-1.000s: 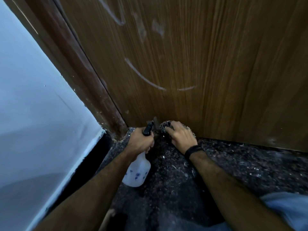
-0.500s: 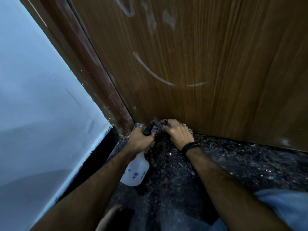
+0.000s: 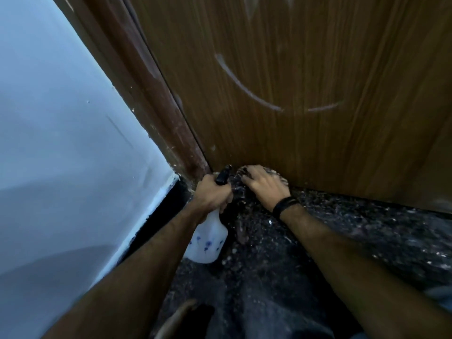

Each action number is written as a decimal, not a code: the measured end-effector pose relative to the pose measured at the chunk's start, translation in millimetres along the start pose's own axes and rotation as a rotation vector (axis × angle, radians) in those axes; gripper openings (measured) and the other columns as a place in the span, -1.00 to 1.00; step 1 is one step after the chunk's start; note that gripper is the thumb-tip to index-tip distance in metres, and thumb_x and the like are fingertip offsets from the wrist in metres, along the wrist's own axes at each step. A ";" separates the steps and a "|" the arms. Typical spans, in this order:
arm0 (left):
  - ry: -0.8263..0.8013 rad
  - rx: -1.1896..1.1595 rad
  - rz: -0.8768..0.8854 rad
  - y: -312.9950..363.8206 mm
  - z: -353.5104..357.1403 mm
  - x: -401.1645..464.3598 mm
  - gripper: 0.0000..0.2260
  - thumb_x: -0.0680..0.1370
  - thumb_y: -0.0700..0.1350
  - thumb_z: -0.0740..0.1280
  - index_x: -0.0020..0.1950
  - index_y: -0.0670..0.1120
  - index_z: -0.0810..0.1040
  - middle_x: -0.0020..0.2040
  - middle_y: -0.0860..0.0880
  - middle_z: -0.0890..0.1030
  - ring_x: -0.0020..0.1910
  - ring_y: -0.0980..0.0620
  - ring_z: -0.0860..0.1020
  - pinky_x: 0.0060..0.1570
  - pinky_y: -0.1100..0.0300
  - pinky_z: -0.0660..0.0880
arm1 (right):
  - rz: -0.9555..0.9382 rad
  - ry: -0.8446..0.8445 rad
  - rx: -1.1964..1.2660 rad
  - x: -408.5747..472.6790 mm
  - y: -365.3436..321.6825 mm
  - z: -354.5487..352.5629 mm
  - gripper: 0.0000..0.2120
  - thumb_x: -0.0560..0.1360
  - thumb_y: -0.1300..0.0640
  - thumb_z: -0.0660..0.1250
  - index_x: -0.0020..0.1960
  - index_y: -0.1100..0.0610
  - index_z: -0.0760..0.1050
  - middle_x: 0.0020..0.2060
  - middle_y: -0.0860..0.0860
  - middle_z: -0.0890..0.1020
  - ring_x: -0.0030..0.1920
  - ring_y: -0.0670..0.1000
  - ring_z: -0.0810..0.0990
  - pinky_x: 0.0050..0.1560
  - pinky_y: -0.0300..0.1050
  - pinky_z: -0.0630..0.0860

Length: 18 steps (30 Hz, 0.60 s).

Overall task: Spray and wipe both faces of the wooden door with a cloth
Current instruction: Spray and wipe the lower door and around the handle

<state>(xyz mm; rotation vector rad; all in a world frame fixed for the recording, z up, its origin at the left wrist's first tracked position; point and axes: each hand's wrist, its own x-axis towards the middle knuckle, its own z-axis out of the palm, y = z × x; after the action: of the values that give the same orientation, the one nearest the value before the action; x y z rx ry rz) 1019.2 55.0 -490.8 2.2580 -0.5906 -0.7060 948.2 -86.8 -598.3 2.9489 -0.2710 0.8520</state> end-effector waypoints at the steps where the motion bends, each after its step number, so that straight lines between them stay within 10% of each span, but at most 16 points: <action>1: 0.005 -0.013 -0.005 -3.4 -1.8 1.7 -0.77 0.58 -0.23 0.25 -0.27 -0.14 0.56 -0.37 -0.13 0.60 -0.37 -0.10 0.52 -0.36 0.15 0.47 | 0.012 -0.028 0.000 -8.1 -1.6 4.4 -0.69 0.31 0.37 0.37 0.05 0.27 0.63 0.04 0.26 0.61 0.05 0.24 0.63 -0.37 -0.02 0.56; 9: 0.121 -0.160 0.033 -3.9 -16.6 19.6 -0.80 0.53 -0.24 0.30 -0.31 -0.12 0.54 -0.41 -0.13 0.57 -0.41 -0.10 0.50 -0.30 0.08 0.47 | 0.095 0.299 0.016 61.4 -15.1 -38.6 -0.68 0.36 0.34 0.35 0.10 0.23 0.58 -0.06 0.14 0.55 -0.05 0.15 0.51 -0.40 -0.04 0.47; 18: 0.254 -0.306 0.013 -22.2 -28.8 26.8 -0.80 0.51 -0.32 0.26 -0.25 -0.08 0.52 -0.41 -0.10 0.56 -0.47 -0.06 0.46 -0.35 0.14 0.42 | -0.201 -0.115 -0.185 65.5 -18.1 22.3 -0.82 0.41 0.25 0.34 -0.01 0.17 0.63 0.01 0.09 0.56 0.00 0.11 0.52 -0.42 -0.06 0.55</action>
<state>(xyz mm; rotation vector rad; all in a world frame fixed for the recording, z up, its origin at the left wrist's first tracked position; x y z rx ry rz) 1062.0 67.6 -497.5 2.0134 -0.3473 -0.4570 1017.7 -81.4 -582.3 2.7954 -0.0530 0.5998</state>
